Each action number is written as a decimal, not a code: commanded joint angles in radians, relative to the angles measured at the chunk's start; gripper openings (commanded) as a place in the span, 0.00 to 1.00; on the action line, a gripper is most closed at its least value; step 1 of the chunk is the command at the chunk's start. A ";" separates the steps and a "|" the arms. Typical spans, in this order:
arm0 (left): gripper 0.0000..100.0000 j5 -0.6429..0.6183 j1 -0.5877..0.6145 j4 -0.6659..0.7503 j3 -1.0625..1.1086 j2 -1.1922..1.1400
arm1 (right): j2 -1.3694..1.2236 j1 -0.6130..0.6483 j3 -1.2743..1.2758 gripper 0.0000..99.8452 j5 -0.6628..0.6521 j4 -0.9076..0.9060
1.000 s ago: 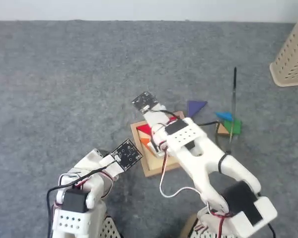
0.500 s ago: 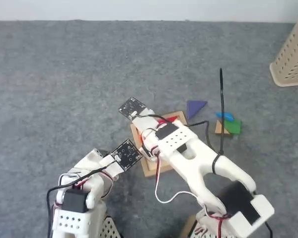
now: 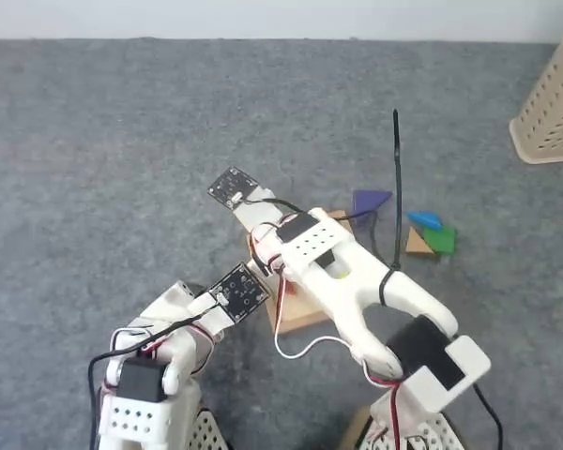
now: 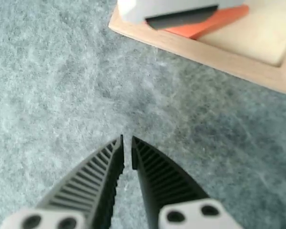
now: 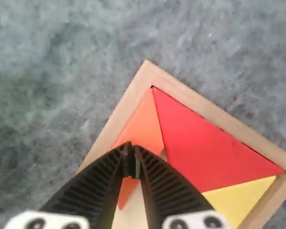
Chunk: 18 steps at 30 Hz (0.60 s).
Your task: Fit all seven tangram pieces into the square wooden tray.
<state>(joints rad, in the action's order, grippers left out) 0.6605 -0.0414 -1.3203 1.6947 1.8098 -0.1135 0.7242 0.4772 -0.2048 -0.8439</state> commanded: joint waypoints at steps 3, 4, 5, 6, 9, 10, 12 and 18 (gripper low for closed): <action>0.03 0.011 0.003 -0.005 -0.010 0.017 | 0.018 0.010 -0.044 0.01 -0.015 0.008; 0.03 0.011 0.003 -0.005 -0.010 0.017 | 0.028 0.010 -0.044 0.01 -0.014 -0.004; 0.03 0.011 0.003 -0.005 -0.010 0.017 | 0.047 0.004 -0.046 0.01 -0.012 -0.021; 0.03 0.011 0.003 -0.005 -0.010 0.017 | 0.070 0.001 -0.046 0.01 -0.009 -0.035; 0.03 0.011 0.003 -0.005 -0.010 0.017 | 0.159 -0.016 -0.041 0.01 -0.009 -0.073; 0.03 0.011 0.003 -0.005 -0.010 0.017 | 0.189 -0.022 -0.041 0.01 -0.008 -0.091; 0.03 0.011 0.003 -0.005 -0.010 0.017 | 0.248 -0.041 -0.041 0.01 -0.008 -0.130; 0.03 0.011 0.003 -0.005 -0.010 0.017 | 0.297 -0.125 0.034 0.01 -0.017 -0.182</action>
<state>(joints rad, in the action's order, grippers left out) 0.6605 -0.0414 -1.3203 1.6947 1.8098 0.1212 0.6383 0.4895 -0.2064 -1.0157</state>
